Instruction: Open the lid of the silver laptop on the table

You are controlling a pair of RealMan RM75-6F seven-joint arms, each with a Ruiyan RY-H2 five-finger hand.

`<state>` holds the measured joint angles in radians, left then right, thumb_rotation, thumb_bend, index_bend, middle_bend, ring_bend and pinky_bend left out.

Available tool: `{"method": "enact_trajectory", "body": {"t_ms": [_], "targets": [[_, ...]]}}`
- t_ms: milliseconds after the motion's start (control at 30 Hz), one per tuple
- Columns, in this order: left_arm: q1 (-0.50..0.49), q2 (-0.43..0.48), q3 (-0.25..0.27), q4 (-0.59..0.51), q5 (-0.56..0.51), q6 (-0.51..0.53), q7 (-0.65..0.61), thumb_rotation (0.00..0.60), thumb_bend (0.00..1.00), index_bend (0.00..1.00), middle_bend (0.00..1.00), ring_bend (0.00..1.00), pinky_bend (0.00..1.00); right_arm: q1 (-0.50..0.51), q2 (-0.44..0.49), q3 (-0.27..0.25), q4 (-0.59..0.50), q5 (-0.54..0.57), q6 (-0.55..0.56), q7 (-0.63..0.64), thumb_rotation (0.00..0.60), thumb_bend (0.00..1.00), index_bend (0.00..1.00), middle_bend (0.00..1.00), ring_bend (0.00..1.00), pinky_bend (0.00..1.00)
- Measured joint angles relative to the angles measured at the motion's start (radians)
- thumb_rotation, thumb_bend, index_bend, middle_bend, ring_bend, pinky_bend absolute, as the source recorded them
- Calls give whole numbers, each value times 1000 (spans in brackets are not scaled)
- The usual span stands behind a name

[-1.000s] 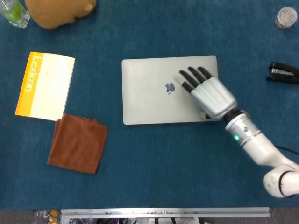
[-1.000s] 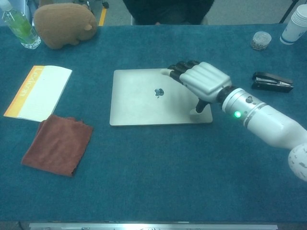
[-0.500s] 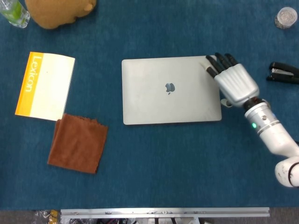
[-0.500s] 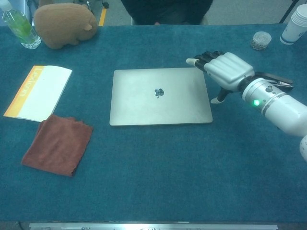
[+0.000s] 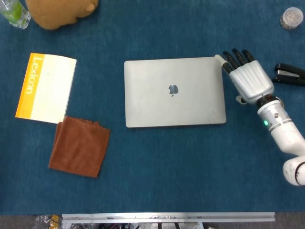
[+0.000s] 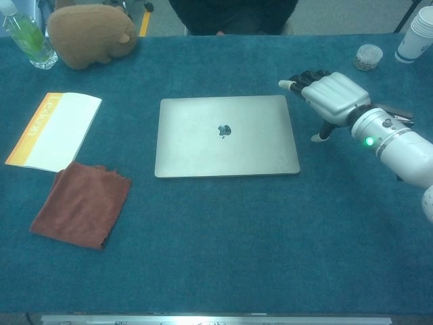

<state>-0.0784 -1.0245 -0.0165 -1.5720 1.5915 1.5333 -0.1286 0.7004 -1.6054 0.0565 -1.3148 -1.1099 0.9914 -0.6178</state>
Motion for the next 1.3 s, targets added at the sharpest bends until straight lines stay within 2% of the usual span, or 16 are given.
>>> {"method": "enact_trajectory", "body": {"t_ms": [400,1300], "targets": [[2,1,2,4,-5,1,-2,600,397,322,300,216,241,9,-71,9,74,-51,-6,9,600,14,0,75,15,122],[5,8,4,-2,-9,4,-2,600,397,322,299,216,241,-2,-123,19,141,-98,-10,28,600,13,0,75,15,122]]}}
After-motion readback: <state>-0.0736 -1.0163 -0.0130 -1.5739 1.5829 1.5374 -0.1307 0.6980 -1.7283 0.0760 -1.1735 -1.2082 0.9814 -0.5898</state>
